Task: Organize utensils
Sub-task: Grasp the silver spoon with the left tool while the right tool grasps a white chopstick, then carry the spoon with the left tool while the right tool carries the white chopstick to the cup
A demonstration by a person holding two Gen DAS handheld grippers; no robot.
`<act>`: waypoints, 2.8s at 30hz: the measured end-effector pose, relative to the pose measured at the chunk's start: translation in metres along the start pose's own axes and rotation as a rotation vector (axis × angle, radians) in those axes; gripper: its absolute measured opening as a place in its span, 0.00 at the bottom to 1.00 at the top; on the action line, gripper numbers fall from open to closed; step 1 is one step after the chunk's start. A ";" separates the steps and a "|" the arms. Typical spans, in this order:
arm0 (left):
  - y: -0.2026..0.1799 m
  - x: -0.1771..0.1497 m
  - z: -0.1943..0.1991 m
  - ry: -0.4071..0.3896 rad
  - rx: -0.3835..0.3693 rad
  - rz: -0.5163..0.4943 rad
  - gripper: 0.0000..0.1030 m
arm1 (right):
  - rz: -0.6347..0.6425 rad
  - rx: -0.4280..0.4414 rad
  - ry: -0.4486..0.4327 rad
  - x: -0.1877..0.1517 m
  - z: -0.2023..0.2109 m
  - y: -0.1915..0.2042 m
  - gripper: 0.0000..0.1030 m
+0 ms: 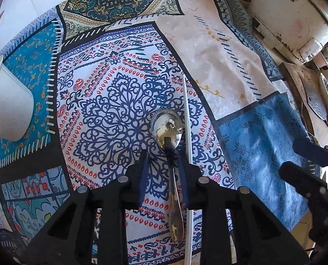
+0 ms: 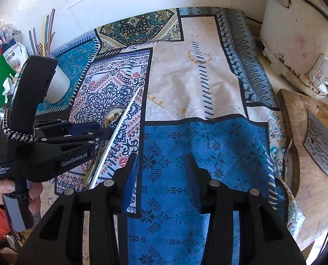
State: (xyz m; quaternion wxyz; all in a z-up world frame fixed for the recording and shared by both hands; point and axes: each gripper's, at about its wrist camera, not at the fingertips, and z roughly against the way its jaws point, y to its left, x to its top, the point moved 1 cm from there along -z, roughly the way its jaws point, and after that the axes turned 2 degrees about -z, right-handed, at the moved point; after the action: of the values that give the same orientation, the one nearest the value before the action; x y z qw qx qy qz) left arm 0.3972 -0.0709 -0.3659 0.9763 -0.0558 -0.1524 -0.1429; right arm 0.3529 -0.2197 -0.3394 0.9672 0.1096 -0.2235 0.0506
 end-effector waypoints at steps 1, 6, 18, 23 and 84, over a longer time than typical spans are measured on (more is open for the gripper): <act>-0.001 0.002 -0.002 0.003 -0.005 -0.009 0.19 | 0.001 0.003 0.005 0.001 -0.002 0.001 0.38; 0.007 0.002 -0.003 0.002 -0.031 -0.002 0.04 | -0.008 0.037 0.027 0.004 -0.017 0.010 0.38; 0.052 -0.023 0.030 -0.065 0.005 0.073 0.03 | -0.012 0.075 0.114 0.018 -0.066 0.055 0.25; 0.058 -0.025 0.044 -0.097 -0.020 0.092 0.03 | -0.008 0.019 0.114 0.019 -0.074 0.068 0.21; 0.080 0.041 -0.014 -0.105 0.132 0.114 0.29 | -0.122 0.078 -0.128 0.036 -0.010 0.019 0.05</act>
State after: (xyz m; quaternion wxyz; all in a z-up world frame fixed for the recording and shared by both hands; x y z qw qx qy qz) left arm 0.4623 -0.0076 -0.3711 0.9751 -0.0073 -0.2090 -0.0737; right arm 0.3864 -0.1976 -0.3286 0.9472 0.1634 -0.2758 -0.0071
